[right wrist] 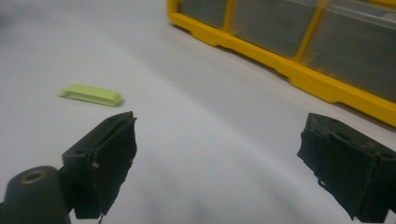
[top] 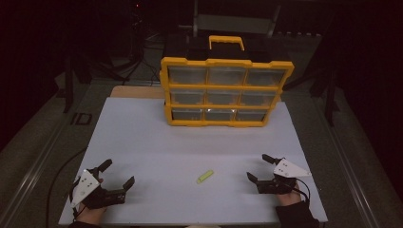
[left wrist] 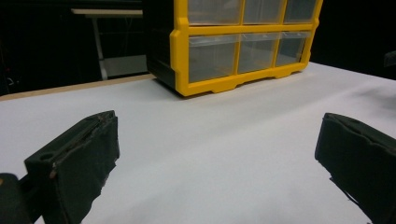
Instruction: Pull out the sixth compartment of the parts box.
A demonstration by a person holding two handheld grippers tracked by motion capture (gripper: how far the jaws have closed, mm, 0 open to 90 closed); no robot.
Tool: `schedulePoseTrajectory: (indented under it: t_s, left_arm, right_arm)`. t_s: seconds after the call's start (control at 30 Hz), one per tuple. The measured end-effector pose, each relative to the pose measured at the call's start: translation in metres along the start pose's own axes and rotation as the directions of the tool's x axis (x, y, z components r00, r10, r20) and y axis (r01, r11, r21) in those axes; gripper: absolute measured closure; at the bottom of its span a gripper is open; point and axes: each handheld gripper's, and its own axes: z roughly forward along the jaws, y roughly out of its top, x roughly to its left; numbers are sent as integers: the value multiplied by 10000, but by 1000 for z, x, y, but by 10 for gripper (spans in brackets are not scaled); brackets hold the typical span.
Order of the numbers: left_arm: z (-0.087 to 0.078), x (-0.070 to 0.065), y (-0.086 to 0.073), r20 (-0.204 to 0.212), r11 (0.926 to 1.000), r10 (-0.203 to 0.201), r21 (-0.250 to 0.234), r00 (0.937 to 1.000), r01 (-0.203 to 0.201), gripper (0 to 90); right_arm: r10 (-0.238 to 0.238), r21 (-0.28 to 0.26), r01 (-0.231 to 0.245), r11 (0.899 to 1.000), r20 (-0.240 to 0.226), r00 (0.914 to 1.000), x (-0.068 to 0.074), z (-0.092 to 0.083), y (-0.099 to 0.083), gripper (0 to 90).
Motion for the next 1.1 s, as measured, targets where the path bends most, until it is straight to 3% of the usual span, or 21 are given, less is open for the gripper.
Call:
schedulePoseTrajectory:
  t_s: [0.13, 0.23, 0.8, 1.03, 1.1]
  left_arm:
    - [-1, 0, 0, 41, 10000, -24, -39, 10000, 24, 6]
    - [0, -1, 0, 81, 10000, -26, -5, 10000, 26, 6]
    - [-1, -2, 1, 218, 10000, -37, -6, 9998, 37, 6]
    - [-1, -2, 1, 230, 10000, -56, -45, 9997, 57, 6]
    - [-1, -3, 2, 235, 9999, -66, -78, 9997, 68, 6]
  right_arm:
    - [-100, -210, 99, 9997, -14, 9999, 3, -3, 3, 103]
    - [-58, -172, 51, 9998, -386, 9992, 4, -4, 4, 103]
    - [-287, -284, 273, 9992, -486, 9984, 8, -5, 14, 94]
    - [-564, -366, 556, 9978, -218, 9982, 8, -15, 28, 94]
    - [-1020, -499, 1020, 9935, 19, 9948, 10, -22, 38, 93]
